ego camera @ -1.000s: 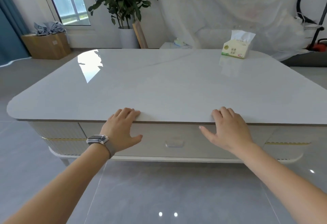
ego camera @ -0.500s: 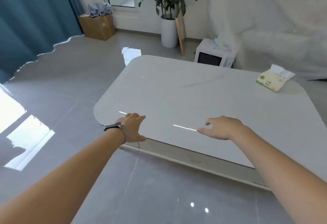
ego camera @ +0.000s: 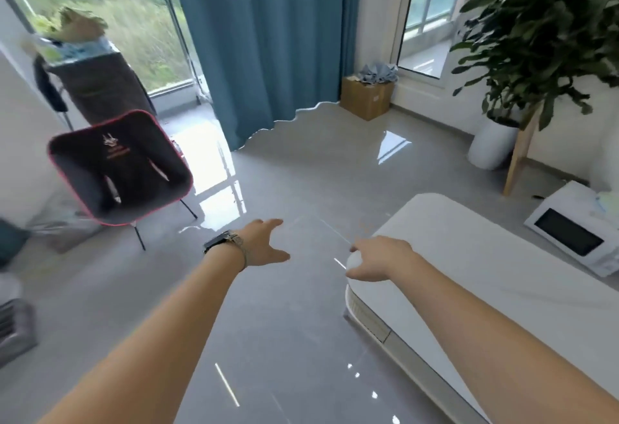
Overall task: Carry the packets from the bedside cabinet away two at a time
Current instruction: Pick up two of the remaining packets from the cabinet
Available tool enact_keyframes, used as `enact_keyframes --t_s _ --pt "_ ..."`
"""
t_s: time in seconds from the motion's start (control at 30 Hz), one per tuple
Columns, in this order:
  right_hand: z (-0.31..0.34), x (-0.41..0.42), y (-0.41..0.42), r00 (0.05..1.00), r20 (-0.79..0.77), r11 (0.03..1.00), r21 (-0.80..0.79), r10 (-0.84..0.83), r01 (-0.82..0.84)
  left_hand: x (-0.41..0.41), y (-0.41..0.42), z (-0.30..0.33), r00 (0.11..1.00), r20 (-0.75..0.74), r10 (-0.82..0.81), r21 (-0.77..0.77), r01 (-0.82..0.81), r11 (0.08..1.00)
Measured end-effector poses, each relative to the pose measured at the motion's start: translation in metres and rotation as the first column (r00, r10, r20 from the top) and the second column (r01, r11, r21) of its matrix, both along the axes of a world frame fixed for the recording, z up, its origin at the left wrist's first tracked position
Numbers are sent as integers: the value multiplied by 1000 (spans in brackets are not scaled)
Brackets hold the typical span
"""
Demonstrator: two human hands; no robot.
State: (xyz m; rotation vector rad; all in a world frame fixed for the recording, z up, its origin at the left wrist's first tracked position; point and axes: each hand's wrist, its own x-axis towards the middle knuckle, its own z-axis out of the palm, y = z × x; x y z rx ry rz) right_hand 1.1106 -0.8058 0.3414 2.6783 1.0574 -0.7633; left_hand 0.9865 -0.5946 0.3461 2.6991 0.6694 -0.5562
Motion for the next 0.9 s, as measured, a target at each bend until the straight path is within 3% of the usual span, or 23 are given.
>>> enact_keyframes --t_s 0.2,0.4,0.57,0.63,0.73,0.9 --pt "61 -24 134 982 38 975 119 186 -189 -88 90 44 976 0 216 76 -215 974" --pt "86 -21 243 926 36 922 92 375 -377 -126 163 65 900 63 431 36 -433 900" --pt "88 -20 338 794 201 793 107 573 -599 -165 220 61 792 48 608 169 -606 777" --pt "76 -36 369 729 168 719 127 664 -684 -183 225 57 749 -1 663 196 -650 735" --pt "62 -69 425 597 77 585 134 799 -800 -215 232 50 651 -46 758 157 -745 649" --pt "65 -158 545 402 109 386 144 909 -911 -301 267 38 347 43 937 4 -938 347"
